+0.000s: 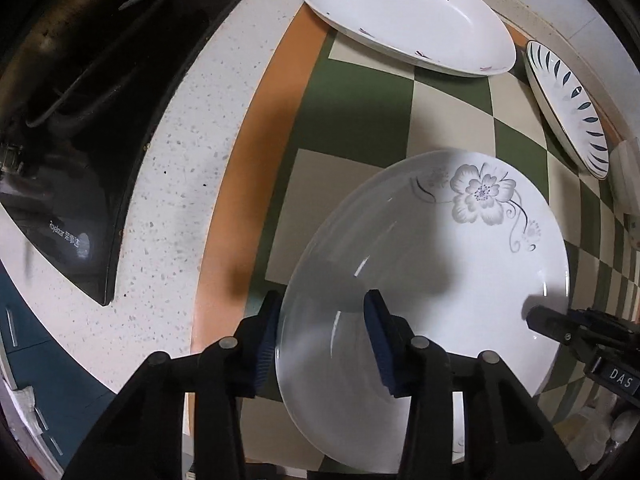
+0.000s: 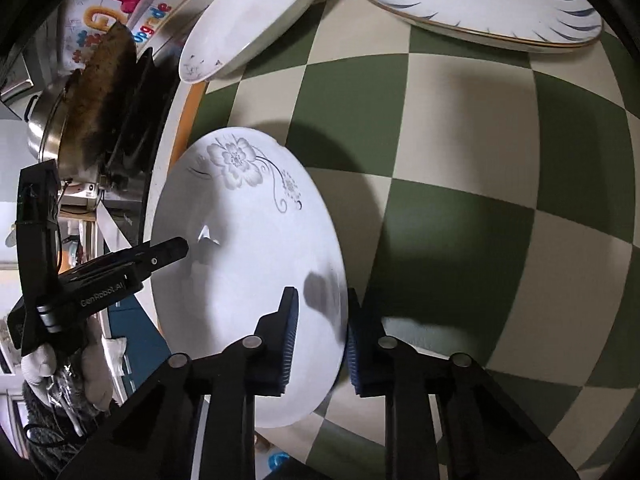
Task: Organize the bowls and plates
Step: 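Grasp the rim of the grey-flower white plate with both grippers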
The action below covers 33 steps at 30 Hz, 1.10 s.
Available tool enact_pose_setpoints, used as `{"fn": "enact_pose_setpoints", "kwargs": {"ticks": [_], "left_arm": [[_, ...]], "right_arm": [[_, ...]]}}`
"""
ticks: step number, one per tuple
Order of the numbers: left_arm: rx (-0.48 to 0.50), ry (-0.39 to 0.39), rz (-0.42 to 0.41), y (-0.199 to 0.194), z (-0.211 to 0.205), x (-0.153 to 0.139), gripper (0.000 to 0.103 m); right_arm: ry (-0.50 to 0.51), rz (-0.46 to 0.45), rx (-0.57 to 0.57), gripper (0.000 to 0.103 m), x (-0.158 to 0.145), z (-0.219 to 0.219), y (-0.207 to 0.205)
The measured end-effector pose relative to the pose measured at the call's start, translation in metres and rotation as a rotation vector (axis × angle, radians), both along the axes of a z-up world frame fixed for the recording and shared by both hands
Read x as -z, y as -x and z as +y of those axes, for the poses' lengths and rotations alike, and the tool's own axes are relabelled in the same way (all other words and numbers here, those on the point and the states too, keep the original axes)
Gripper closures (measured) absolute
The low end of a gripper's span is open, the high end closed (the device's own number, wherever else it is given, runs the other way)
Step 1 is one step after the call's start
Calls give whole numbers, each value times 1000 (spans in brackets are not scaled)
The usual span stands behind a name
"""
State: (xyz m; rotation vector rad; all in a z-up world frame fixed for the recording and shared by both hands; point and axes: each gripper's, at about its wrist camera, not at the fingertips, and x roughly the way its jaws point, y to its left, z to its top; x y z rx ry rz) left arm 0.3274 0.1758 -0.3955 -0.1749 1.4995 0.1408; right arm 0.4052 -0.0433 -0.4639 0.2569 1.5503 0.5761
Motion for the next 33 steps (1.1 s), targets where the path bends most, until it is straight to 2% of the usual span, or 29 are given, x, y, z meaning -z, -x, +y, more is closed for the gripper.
{"fn": "enact_pose_setpoints", "kwargs": {"ticks": [3,8,15,18,24,33], "left_arm": [[2,5,-20,4,-3,0,63],[5,8,-31,10,-13,-5,63],[44,23,-59,16,-48,-21,63],[78,36,-63,11,-62,-28,63],[174,61,-76,4,-123,-43,63],[275,83,-24,-33,-184,-27,63]], "right_arm": [[-12,-10,-2,87,-1,-3,4],[-22,-3,8,87,-7,-11,8],[-28,-19,44,87,-31,-49,15],[-24,-22,78,87,-41,-74,18],[-10,-29,175,87,-58,-130,28],[18,9,299,87,-39,-209,43]]}}
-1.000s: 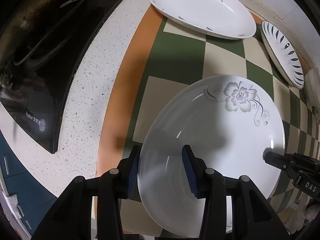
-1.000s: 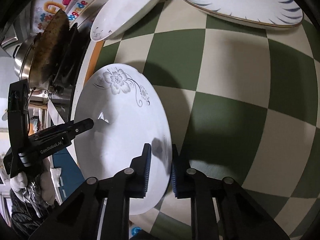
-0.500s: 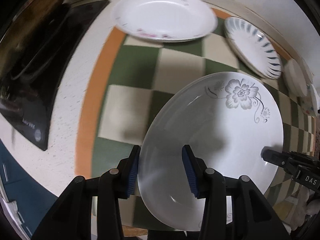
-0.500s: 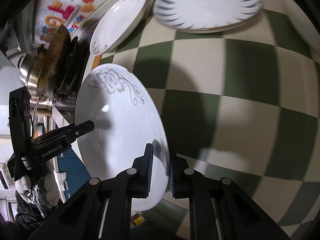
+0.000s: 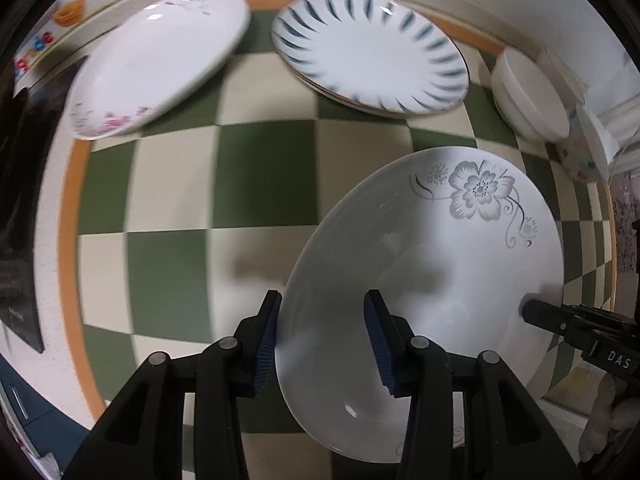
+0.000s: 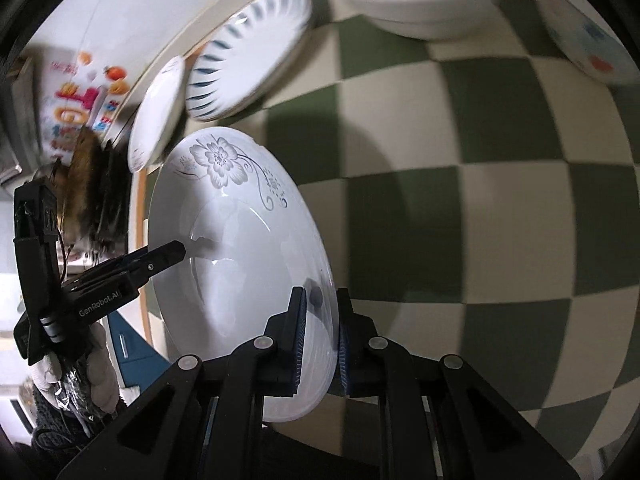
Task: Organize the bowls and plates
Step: 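Grasp the rim of the grey-flower white plate with both grippers, then carry the grey-flower plate with both grippers and lower it onto the pink-flower plate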
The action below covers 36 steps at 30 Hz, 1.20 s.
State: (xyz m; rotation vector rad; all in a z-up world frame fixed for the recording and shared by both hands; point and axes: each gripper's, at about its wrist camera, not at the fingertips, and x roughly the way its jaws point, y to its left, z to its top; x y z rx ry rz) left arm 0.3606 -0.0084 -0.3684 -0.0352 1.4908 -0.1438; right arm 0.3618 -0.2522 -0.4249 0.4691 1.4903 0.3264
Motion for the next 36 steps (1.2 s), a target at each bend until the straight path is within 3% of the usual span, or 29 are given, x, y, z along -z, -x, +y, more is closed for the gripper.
{"fn": "enact_pose_setpoints", "kwargs": {"ticks": [10,19,24,26,32,34,36], "left_arm": [[32,-70,30,-9,-22,16,63],[41,-128,27,-15,-13,14,63],[34,-119,39,-20,4,10,62],[15,-106,16,-19,3,0,62],[-111,-54,-142,-30,80,-83,60],[-166,-47,-177,-35,84,-95,60],[-241,-44,-201,-54,115,-99,60]], "right_arm": [[-13,47,19,87,20,-20,-3],[-15,52,26,87,25,-20,-5],[-23,72,47,86,23,-24,-4],[-15,57,82,86,9,-32,-3],[-6,-71,120,85,-70,-36,-10],[-2,-119,111,74,-96,-20,-23],[-34,-163,69,64,-115,9,-45]]}}
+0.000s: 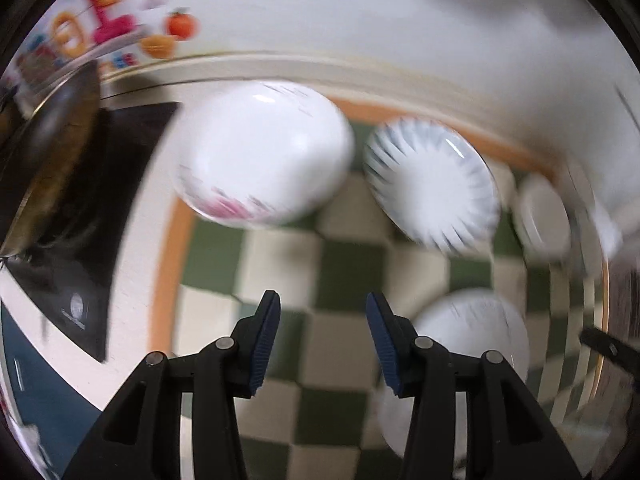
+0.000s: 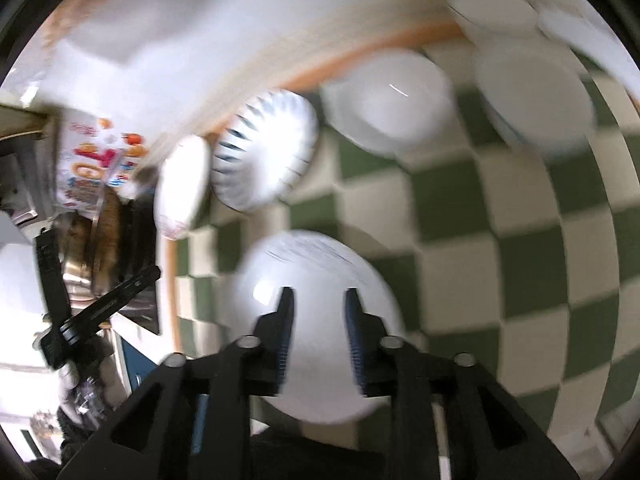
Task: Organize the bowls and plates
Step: 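Carry the grey-flower plate with both grippers and lower it onto the pink-flower plate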
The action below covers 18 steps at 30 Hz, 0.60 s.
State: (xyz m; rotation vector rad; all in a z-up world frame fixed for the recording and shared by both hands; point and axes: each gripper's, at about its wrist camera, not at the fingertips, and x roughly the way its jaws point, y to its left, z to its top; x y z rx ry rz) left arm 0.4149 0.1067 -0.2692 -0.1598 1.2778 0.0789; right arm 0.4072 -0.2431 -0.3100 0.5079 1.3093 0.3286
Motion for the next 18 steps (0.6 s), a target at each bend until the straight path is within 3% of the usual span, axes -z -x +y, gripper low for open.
{"fn": "enact_pose_setpoints", "kwargs": {"ticks": [5,12,18], "left_arm": [[-154,66,46,-38,65,34,60],[-245,103,101,-68,123,86,60],[-259,126,122,-95,145,117,60]], "right_arm": [[-6,-58,-109,62,-7,89,-73],[52,-55,-280,62,39,215,-188],[149,-27,-343,64,81,268,-250]]}}
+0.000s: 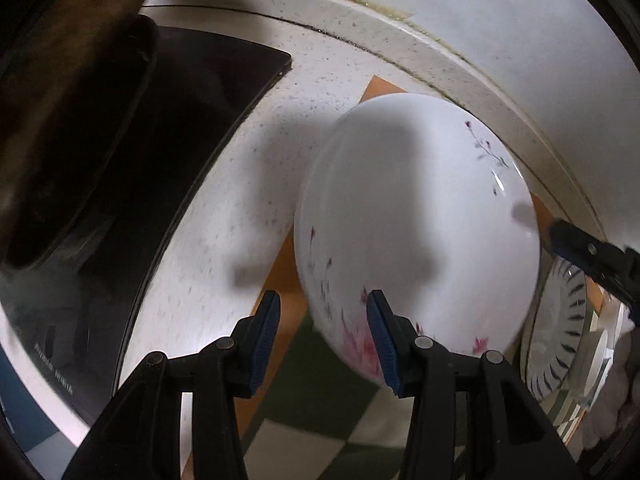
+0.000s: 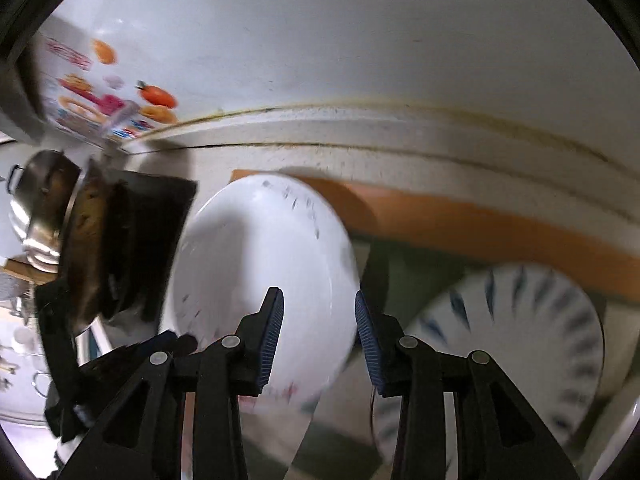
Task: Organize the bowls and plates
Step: 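Carry the grey-flower plate with both grippers and lower it onto the pink-flower plate, then grasp the rims of the two stacked plates with both grippers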
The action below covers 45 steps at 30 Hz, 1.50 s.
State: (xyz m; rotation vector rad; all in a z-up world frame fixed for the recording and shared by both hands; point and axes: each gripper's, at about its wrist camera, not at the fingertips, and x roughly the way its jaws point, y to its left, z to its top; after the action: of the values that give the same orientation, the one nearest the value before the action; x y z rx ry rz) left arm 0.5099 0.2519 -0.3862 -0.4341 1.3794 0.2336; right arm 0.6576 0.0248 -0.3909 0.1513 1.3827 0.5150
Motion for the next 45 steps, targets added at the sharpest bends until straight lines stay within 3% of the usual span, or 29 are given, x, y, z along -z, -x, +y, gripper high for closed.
{"fn": "enact_pose_setpoints", "kwargs": {"ticks": [2,4,6,19,25,31,37,45], "left_arm": [[10,1,4,-7,3,8,63],[21,-6,4,-11,4,13,75],[28,-10,-4,-13,5,16,76],[46,-12,-40,6,14,17,76],[73,-20,-73,11,10,-3,76],[112,-28,-113,22,2,-41,76],[182,-28,-157,33,-40,-81,76],[293,-21,-165,80,-104,-99,76]], "right_arm": [[11,13,6,66,13,4,-15],[-4,38,7,78,23,4,-25],[14,61,-6,87,35,5,-32],[-15,73,-21,90,39,-3,-20],[-44,68,2,90,22,-19,-2],[-81,25,30,90,-14,-46,30],[-101,-20,55,90,-51,-87,81],[-105,-44,137,91,-74,-164,168]]}}
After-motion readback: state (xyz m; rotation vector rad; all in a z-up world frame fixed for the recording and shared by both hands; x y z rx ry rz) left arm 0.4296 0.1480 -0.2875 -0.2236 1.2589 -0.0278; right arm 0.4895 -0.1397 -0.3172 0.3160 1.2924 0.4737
